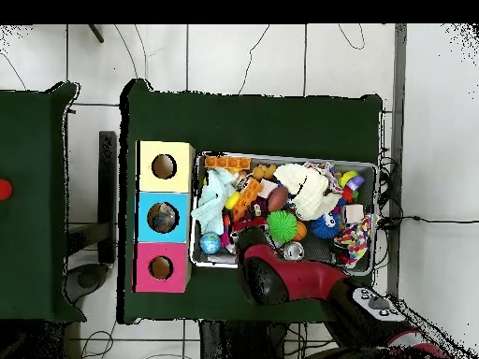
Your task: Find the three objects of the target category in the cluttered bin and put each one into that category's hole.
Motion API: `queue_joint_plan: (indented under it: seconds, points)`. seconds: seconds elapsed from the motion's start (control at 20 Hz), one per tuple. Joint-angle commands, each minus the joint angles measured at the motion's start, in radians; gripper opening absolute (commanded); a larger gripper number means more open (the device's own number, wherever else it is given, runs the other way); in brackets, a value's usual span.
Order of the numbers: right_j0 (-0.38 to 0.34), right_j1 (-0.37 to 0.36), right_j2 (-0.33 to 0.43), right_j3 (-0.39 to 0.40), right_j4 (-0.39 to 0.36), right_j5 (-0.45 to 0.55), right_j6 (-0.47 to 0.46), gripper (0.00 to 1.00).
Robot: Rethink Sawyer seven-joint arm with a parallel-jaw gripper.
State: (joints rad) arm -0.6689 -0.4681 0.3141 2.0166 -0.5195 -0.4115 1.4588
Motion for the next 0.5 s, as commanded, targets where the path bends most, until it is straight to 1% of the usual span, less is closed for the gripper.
queue_joint_plan:
  seconds: [0.05,0.1,0.2,0.25,0.5]
  points:
    - [-0.019,0.092,0.211,-0.039,-0.067,-0.168,0.283,1.0]
    - [-0.009,0.09,0.198,-0.042,-0.06,-0.154,0.27,1.0]
    - [0.023,0.085,0.156,-0.059,-0.048,-0.041,0.212,1.0]
    - [0.032,0.085,0.143,-0.063,-0.044,-0.025,0.2,1.0]
    - [0.049,0.08,0.13,-0.075,-0.047,0.0,0.176,1.0]
